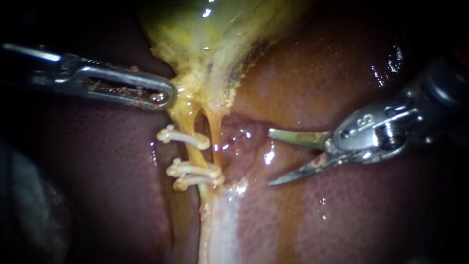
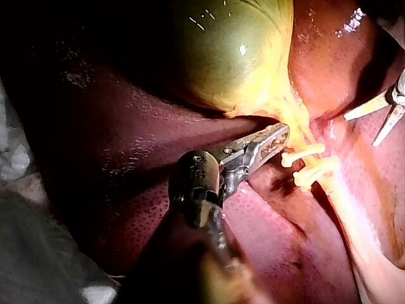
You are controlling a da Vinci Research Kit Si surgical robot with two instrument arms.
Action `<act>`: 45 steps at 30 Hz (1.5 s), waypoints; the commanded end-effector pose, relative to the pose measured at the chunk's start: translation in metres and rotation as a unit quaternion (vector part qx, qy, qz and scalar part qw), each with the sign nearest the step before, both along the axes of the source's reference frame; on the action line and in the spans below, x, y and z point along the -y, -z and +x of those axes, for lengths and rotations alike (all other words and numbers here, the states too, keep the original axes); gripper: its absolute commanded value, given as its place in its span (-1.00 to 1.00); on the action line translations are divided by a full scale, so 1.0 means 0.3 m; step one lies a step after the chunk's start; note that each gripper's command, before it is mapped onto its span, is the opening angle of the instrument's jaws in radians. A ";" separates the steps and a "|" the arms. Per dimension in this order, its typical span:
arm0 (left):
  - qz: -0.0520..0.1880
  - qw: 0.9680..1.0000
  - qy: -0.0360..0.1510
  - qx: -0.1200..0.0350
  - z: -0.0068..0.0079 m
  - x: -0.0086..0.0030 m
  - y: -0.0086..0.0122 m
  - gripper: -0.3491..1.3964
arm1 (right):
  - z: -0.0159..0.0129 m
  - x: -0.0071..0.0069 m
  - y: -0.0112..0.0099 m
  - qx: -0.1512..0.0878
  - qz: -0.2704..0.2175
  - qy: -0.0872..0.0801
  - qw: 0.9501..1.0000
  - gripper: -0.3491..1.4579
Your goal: Go to the cutting position left tube
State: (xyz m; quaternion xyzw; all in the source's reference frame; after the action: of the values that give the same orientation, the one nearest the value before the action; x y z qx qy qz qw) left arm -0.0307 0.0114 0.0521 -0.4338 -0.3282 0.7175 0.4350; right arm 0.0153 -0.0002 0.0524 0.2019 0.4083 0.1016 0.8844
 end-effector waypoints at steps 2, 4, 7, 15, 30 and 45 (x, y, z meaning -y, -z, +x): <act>0.000 1.000 0.000 0.000 -0.0001 0.0000 -0.0006 -1.00 | 0.0042 0.0021 -0.0003 -0.007 0.019 -0.004 1.000 0.99; 0.000 1.000 0.000 0.000 -0.0001 0.0000 -0.0006 -1.00 | 0.0081 0.0041 -0.0008 -0.012 0.033 -0.004 0.999 0.99; 0.000 1.000 0.000 0.000 -0.0001 0.0000 -0.0006 -1.00 | 0.0129 0.0068 -0.0031 -0.013 0.047 -0.001 0.999 0.99; 0.000 1.000 0.000 0.000 -0.0001 0.0000 -0.0006 -1.00 | 0.0194 0.0094 -0.0110 -0.009 0.066 0.000 0.998 0.99; 0.000 1.000 0.000 0.000 -0.0002 0.0000 -0.0007 -1.00 | 0.0212 0.0052 -0.0238 -0.013 0.085 -0.002 0.996 0.99; -0.001 1.000 0.000 0.000 -0.0004 -0.0001 -0.0008 -1.00 | 0.0306 0.0041 -0.0270 -0.116 0.138 0.038 0.983 0.84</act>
State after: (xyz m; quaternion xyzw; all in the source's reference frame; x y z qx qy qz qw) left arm -0.0309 0.0114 0.0523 -0.4345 -0.3278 0.7174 0.4348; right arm 0.0250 -0.0016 0.0607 0.3535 0.4837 0.1047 0.7938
